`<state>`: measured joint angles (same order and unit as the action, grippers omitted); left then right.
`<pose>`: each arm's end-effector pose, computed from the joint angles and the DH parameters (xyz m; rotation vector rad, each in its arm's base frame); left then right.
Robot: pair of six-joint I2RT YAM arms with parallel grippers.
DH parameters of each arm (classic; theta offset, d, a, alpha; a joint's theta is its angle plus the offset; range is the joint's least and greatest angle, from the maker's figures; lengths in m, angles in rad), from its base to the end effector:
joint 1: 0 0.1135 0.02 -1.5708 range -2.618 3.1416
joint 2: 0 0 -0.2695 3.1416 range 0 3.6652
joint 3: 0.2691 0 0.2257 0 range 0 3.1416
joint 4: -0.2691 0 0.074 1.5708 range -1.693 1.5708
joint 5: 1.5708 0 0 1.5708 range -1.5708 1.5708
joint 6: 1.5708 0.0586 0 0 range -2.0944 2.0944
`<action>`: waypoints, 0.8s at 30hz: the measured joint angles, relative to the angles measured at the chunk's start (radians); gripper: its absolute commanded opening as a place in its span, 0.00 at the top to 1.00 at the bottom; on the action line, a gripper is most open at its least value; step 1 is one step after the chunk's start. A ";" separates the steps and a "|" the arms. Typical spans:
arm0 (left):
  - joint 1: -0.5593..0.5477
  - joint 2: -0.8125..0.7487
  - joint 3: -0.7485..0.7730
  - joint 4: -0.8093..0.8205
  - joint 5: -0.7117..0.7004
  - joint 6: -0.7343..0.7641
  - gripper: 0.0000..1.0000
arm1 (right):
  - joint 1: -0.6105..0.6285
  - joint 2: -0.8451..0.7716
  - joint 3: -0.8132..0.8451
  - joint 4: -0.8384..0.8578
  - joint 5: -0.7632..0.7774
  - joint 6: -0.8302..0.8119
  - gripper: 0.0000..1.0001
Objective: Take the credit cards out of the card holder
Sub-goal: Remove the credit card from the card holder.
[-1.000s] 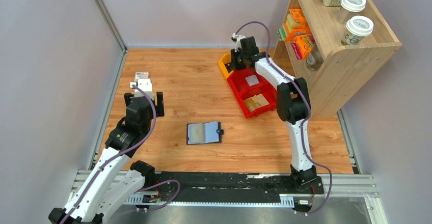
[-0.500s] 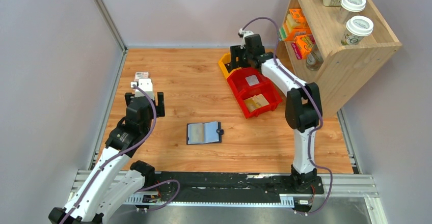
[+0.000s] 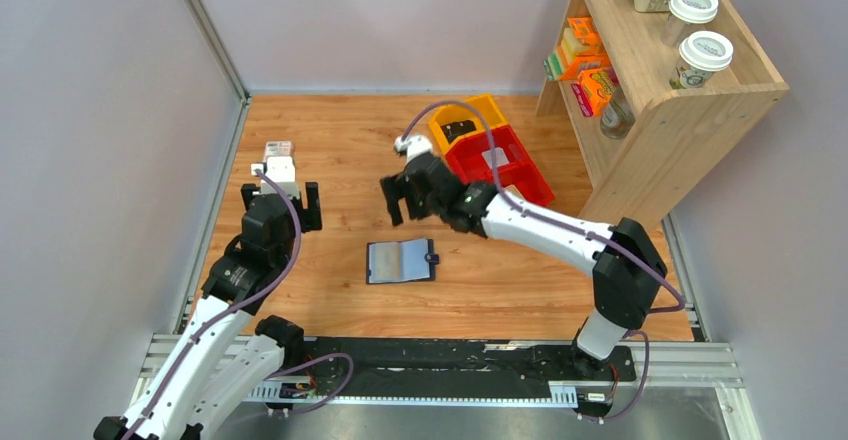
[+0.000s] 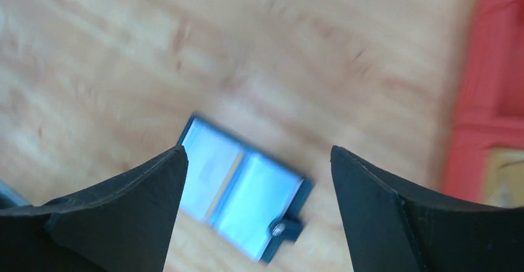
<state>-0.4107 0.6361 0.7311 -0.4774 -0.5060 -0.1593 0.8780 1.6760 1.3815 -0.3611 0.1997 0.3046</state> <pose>0.1308 -0.0260 0.3072 -0.0899 1.9026 0.1091 0.2504 0.2835 0.2957 -0.5281 2.1825 0.4291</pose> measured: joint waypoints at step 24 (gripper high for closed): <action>0.000 -0.040 0.000 -0.026 -0.013 -0.016 0.13 | 0.336 0.228 -0.114 -0.061 0.209 0.228 0.11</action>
<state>-0.4107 0.5961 0.7311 -0.5034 -0.5186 -0.1753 1.2144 1.9038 1.2675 -0.4225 0.4091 0.5327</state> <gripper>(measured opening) 0.870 0.904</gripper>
